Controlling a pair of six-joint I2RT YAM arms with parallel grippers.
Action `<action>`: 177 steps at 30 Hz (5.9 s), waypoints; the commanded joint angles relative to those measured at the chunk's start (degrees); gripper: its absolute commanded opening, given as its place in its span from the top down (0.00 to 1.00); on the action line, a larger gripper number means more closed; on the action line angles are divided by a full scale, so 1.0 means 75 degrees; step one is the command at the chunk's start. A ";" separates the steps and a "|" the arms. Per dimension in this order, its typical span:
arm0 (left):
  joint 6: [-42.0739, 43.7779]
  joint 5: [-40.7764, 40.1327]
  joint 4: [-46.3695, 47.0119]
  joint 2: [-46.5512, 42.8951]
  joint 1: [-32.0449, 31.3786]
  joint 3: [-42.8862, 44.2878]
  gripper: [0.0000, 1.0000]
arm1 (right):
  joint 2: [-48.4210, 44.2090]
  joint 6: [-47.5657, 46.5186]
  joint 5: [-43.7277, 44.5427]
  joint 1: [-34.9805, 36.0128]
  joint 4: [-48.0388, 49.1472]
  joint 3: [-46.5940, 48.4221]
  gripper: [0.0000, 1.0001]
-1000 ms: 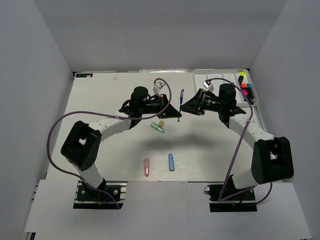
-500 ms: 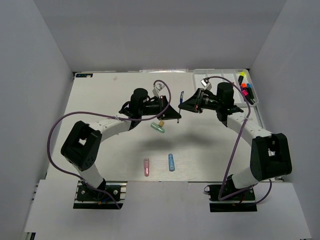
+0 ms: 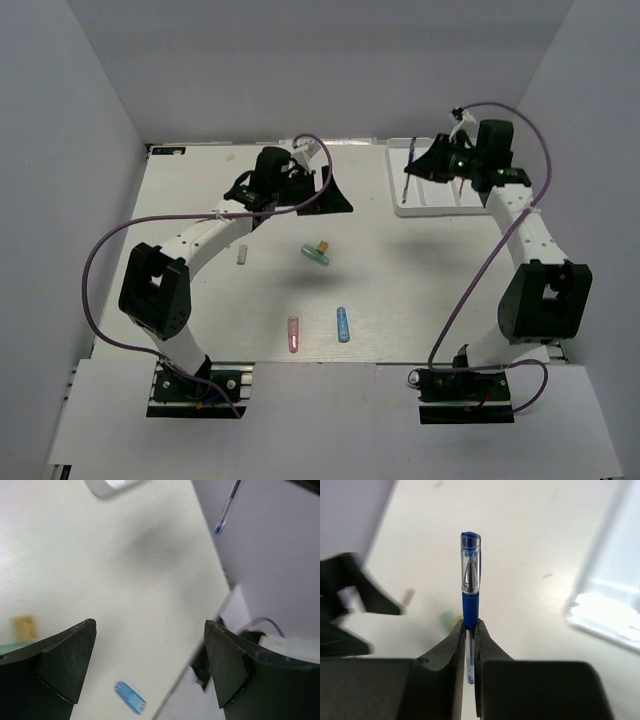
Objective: Sort the stationery into containers
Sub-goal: Place the stationery into the container, then grab a piece of stationery with the left arm, then pass the stationery from the left arm to the right, then place the stationery into the container
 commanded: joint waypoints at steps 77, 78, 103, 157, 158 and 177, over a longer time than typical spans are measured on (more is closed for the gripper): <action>1.3573 0.0331 -0.3939 0.2545 0.0221 0.0609 0.34 | -0.0645 -0.3887 -0.0701 -0.1857 -0.2304 -0.0094 0.54; 1.3678 0.0261 -0.3950 0.2510 0.0128 0.0550 0.36 | -0.0691 -0.3863 -0.0747 -0.1857 -0.2339 -0.0129 0.55; 0.3932 -0.0861 0.0247 -0.0971 -0.0155 -0.1211 1.00 | -0.2814 0.1909 -0.1065 -0.1331 0.1362 -0.3234 0.48; 0.1797 -0.1769 -0.0130 -0.0150 -0.1221 0.0162 0.38 | -0.0129 0.3215 0.0682 0.2011 0.2032 -0.2204 1.00; 0.1831 -0.1744 -0.0177 -0.0185 -0.1221 0.0174 0.11 | -0.0141 0.2994 0.0740 0.1860 0.1893 -0.2099 1.00; 0.3812 -0.2904 -0.2017 -0.0865 -0.0987 -0.0178 0.02 | 0.3183 -0.5245 0.3436 -0.0333 -0.2233 0.4026 1.00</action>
